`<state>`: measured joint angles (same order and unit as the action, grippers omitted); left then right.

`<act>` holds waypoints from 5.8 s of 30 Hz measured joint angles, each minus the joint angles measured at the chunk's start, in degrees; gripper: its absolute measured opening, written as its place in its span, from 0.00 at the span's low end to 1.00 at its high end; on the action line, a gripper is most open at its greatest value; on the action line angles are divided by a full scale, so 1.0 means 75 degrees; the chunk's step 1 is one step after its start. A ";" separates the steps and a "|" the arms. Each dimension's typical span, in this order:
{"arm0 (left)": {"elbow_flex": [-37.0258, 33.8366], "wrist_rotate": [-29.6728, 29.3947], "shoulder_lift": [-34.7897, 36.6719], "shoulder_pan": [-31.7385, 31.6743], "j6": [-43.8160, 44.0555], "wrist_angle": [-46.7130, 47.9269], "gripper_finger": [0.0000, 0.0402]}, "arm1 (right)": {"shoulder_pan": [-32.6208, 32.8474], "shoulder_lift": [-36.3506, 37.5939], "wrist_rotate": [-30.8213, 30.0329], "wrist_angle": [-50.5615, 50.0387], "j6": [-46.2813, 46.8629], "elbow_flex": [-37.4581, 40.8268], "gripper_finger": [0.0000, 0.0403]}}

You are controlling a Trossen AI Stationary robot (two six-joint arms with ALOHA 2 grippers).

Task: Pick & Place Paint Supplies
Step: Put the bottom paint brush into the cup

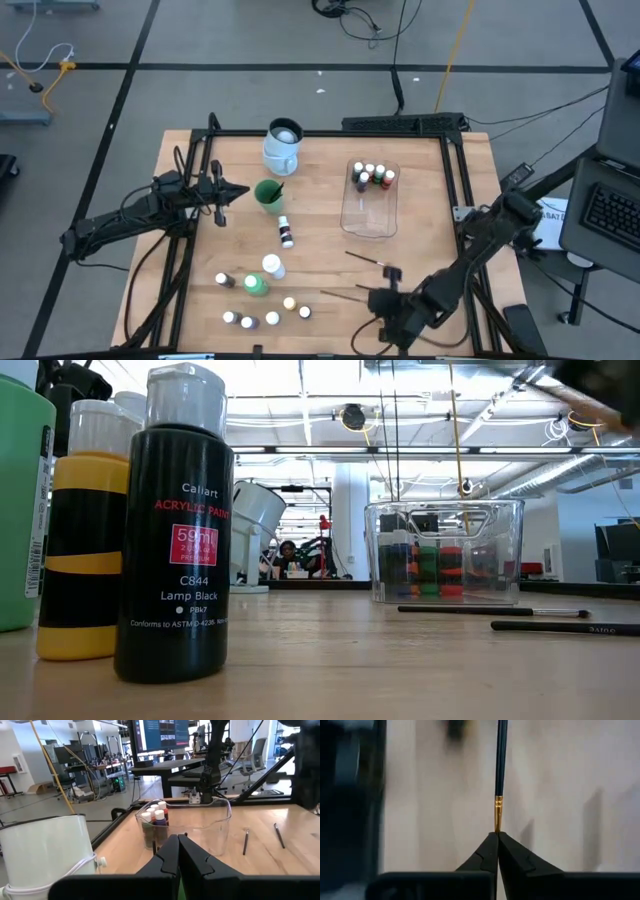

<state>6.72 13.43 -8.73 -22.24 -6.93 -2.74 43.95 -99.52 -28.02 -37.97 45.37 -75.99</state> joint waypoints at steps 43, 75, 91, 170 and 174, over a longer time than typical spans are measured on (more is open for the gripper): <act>0.0000 0.0430 -0.4602 0.2707 0.0666 -0.5688 0.50 | -0.5249 -0.1896 0.3363 1.0411 -0.7393 0.1582 0.00; 0.1145 0.0198 -0.6470 0.3299 0.0531 -0.5878 0.15 | -0.5349 -0.1878 0.3145 1.1072 -0.7336 0.2124 0.00; 0.1150 -0.0664 -0.6205 0.3456 0.0523 -0.5417 0.01 | -0.5343 -0.1881 0.3153 1.1099 -0.7360 0.2127 0.00; 0.2702 -0.4071 -0.6449 0.1853 0.0815 0.0243 0.01 | -0.4046 0.1342 0.2317 1.5872 -0.7820 0.7082 0.13; 0.2702 -0.4070 -0.6449 0.1851 0.1052 0.0260 0.03 | -0.4046 0.1342 0.2317 1.5887 -0.7819 0.7082 0.12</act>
<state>26.98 -17.09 -57.10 -8.36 0.95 -0.80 13.61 -89.45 -10.64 81.19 -13.27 -22.87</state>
